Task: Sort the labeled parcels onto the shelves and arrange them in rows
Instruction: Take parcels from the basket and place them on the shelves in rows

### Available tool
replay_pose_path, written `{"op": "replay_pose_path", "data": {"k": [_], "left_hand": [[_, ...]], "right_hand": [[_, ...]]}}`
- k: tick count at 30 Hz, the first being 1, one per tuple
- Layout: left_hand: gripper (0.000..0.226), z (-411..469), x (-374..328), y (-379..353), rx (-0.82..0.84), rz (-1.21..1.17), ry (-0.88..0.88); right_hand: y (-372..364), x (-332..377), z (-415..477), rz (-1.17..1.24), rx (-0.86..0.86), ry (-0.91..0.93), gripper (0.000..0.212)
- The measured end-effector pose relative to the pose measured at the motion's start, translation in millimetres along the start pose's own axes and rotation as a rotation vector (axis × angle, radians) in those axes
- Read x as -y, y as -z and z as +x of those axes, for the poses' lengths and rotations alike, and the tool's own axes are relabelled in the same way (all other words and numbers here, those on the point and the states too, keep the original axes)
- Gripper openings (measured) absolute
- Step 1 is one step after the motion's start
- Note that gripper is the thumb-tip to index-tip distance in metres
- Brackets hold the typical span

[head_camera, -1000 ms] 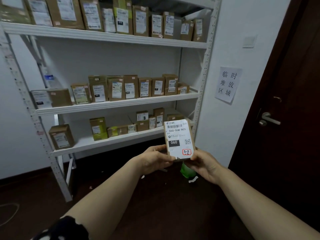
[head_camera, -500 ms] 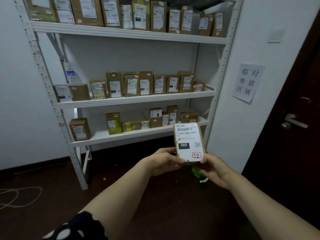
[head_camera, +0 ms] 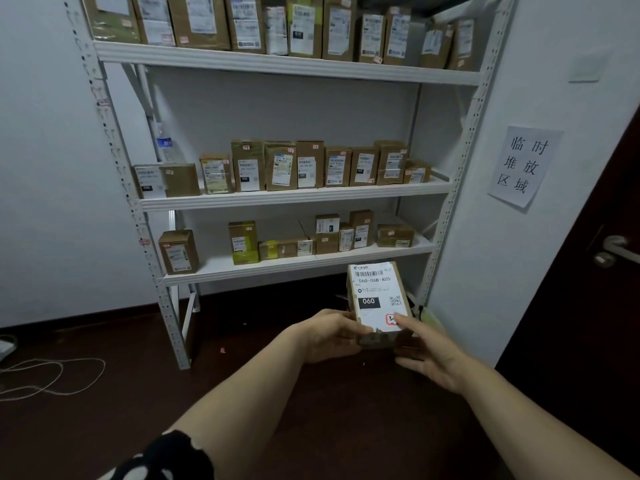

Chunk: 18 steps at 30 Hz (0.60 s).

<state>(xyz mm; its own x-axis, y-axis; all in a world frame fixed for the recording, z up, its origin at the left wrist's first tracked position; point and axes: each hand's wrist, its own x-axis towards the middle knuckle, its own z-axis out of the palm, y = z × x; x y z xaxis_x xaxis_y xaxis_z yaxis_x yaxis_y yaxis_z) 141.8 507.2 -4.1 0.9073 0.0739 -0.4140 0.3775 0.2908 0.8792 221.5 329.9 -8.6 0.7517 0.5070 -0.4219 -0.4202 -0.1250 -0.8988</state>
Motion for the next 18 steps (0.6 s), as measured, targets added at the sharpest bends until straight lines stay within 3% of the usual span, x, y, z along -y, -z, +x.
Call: {"op": "replay_pose_path", "data": {"k": [4, 10, 18], "left_hand": [[0.032, -2, 3, 5, -0.01, 0.023, 0.02], [0.037, 0, 7, 6, -0.089, 0.066, 0.067], [0.035, -3, 13, 17, -0.133, 0.12, 0.064]], "right_hand": [[-1, -3, 1, 0.006, 0.02, -0.019, 0.027], [-5, -6, 4, 0.053, 0.042, -0.022, 0.018], [-12, -17, 21, 0.082, 0.097, -0.048, 0.024]]}}
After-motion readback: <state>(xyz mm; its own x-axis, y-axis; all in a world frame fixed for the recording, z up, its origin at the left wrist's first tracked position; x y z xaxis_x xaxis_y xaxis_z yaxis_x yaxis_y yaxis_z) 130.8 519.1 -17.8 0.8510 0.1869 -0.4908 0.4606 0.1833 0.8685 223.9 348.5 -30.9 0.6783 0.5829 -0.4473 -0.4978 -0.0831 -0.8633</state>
